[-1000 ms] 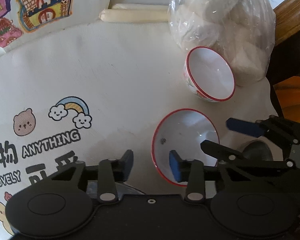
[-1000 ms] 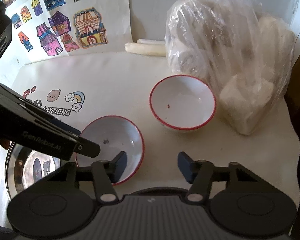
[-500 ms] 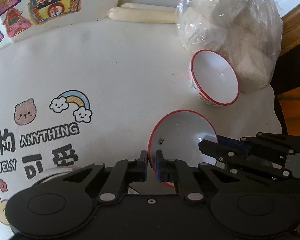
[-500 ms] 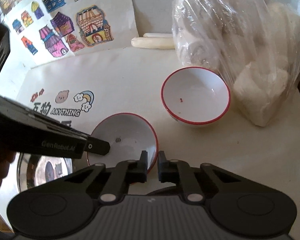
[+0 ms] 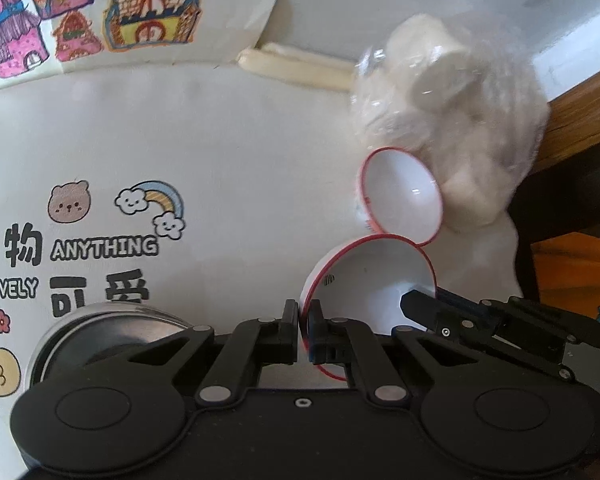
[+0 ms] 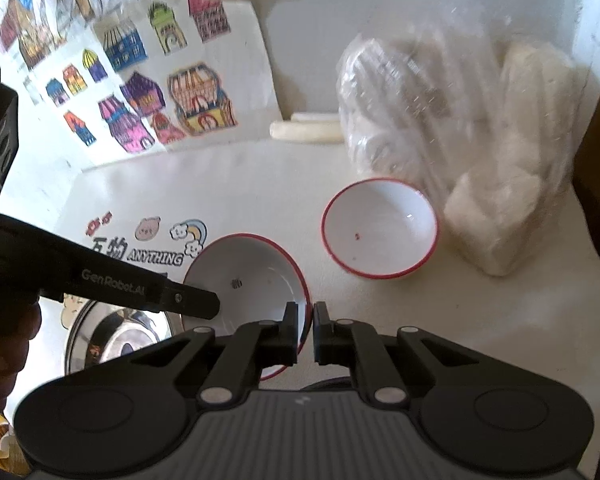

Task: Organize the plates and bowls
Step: 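Lift the white bowl with both grippers and carry it over the steel bowl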

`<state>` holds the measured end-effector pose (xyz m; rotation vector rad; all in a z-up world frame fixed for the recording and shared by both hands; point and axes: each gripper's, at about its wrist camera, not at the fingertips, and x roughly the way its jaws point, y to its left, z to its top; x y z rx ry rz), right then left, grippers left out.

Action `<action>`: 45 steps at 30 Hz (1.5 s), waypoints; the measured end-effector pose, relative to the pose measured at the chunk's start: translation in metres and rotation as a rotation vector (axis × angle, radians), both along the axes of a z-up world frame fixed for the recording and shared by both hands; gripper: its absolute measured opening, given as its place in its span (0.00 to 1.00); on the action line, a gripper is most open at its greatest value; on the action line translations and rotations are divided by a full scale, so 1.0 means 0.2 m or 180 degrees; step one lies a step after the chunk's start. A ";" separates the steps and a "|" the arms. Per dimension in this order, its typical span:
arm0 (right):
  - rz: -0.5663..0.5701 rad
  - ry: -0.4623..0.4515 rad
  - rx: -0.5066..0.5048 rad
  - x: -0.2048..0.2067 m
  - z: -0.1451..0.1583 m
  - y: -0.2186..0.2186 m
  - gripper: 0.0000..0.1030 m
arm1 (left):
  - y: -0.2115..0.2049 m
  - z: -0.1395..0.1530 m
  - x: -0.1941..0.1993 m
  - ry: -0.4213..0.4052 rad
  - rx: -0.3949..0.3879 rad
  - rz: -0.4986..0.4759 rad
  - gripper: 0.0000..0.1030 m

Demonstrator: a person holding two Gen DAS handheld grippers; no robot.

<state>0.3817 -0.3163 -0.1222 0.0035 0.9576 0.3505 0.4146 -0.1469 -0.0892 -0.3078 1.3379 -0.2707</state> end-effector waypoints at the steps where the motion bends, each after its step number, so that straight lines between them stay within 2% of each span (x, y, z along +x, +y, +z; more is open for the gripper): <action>1: -0.0002 -0.0017 -0.0002 -0.01 0.01 -0.02 0.08 | -0.02 0.02 -0.01 -0.0019 -0.0012 -0.0006 0.03; 12: -0.0154 -0.0112 -0.0065 -0.16 0.12 -0.22 0.08 | -0.26 0.08 -0.07 -0.0057 -0.0130 -0.0219 0.03; 24: -0.0345 -0.0029 -0.0034 -0.31 0.11 -0.38 0.08 | -0.43 0.08 -0.16 0.0029 -0.0128 -0.0479 0.04; 45: -0.0257 0.0188 -0.0020 -0.40 0.05 -0.42 0.08 | -0.49 0.02 -0.23 0.0236 -0.0010 -0.0639 0.04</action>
